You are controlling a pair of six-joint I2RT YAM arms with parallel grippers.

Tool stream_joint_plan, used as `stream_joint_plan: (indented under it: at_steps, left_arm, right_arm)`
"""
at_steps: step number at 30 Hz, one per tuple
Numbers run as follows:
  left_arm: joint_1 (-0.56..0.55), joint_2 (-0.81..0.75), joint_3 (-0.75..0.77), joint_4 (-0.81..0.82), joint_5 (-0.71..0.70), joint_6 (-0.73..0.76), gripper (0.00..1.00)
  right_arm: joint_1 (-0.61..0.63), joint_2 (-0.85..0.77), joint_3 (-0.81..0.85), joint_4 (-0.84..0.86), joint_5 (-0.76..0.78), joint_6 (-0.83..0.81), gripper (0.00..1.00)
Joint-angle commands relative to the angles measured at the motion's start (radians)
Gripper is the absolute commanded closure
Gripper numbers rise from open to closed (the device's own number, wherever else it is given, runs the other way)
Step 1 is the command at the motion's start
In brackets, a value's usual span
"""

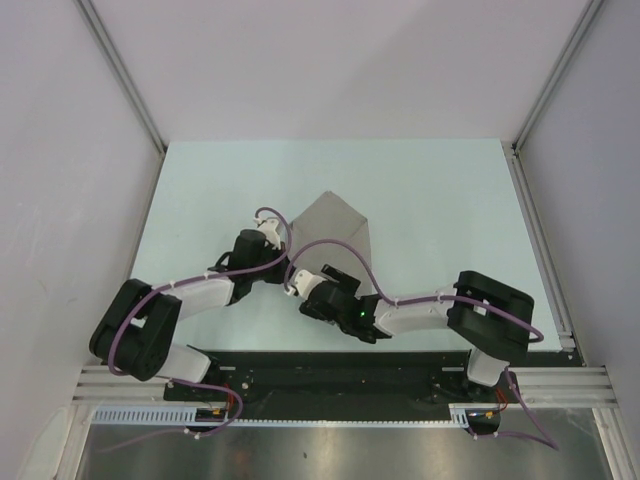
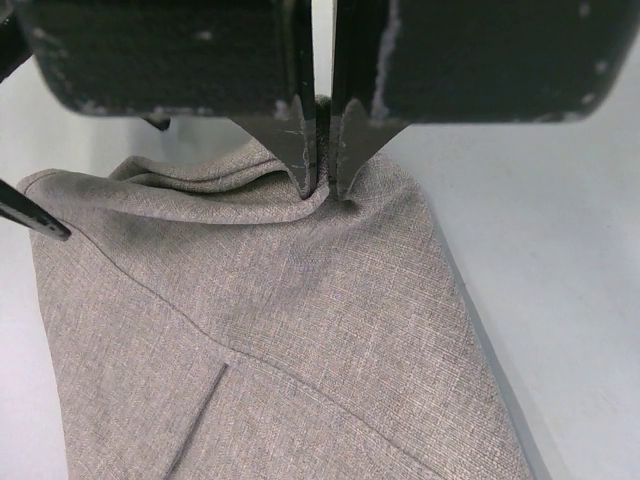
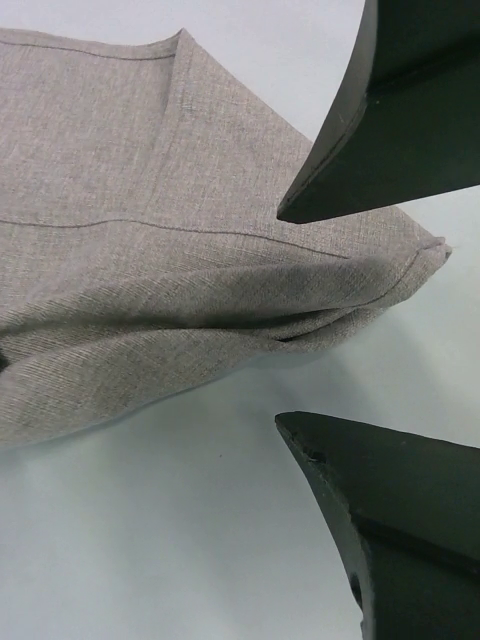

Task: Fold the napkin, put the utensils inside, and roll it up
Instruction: Roll the napkin with the utensil

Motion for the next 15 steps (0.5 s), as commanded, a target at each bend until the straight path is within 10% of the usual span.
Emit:
stream_joint_plan:
  at_steps: [1,15]
  left_arm:
    - [0.015,0.005,0.034,-0.01,0.017,-0.011,1.0]
    - [0.027,0.007,0.05,0.002,0.053,-0.018,0.99]
  right_arm:
    - [0.017,0.037,-0.009,0.128,0.139,-0.049,0.25]
    - [0.004,0.086,0.043,-0.054,0.035,-0.017,0.9]
